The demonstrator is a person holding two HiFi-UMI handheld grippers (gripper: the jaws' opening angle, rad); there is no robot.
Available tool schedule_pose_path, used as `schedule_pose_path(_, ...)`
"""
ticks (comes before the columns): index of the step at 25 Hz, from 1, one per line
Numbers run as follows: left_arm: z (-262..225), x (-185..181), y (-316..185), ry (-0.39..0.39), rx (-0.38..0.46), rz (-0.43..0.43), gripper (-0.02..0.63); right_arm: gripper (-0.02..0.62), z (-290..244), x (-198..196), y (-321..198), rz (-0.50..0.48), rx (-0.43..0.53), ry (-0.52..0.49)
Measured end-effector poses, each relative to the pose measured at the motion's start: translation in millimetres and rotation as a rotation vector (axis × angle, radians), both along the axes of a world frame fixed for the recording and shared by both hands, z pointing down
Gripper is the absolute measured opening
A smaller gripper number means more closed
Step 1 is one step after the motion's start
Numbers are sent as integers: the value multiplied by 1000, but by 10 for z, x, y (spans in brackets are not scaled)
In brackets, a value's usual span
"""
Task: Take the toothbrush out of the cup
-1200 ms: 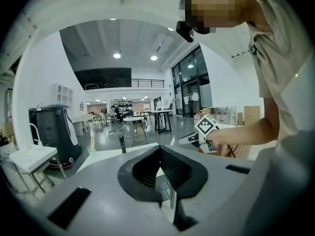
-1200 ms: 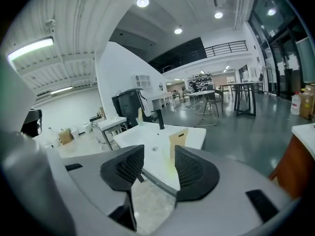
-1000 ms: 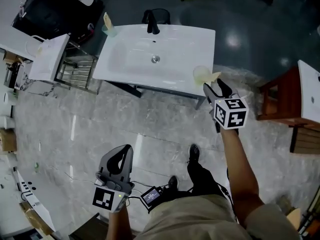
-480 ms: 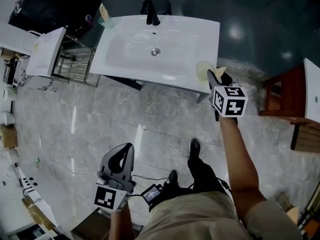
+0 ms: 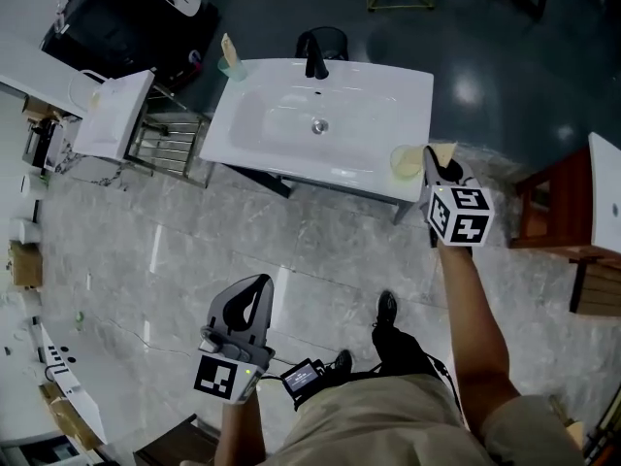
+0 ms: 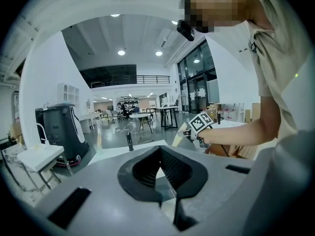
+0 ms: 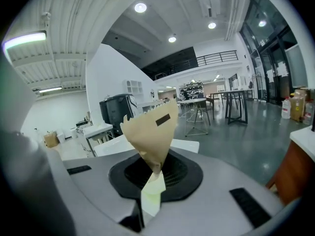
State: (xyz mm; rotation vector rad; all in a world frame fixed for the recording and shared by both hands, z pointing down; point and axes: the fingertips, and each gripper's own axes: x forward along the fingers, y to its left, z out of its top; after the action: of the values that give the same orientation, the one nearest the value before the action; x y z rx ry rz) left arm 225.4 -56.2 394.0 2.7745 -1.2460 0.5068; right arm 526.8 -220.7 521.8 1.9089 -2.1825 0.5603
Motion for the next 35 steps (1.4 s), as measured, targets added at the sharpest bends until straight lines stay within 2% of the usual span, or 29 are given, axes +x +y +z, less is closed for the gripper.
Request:
schedule_pose_path(9, -674, -184, -9, 39, 146, -41, 6, 28, -1178, -222, 577, -129, 154, 94)
schedule_pose_path(15, -824, -280, 11, 60, 180, -63, 6, 28, -1603, -354, 848, -196, 204, 136)
schedule_pose_path(25, -934, -345, -73, 41, 198, -65, 6, 28, -1670, -553, 835, -242, 218, 102)
schedule_pose_path(30, -885, -734, -184, 34, 191, -78, 6, 28, -1585, -798, 767, -236, 195, 119)
schedule_pose_path(35, -836, -1216, -380, 60, 209, -31, 6, 28, -1597, -1107, 739, -173, 193, 170)
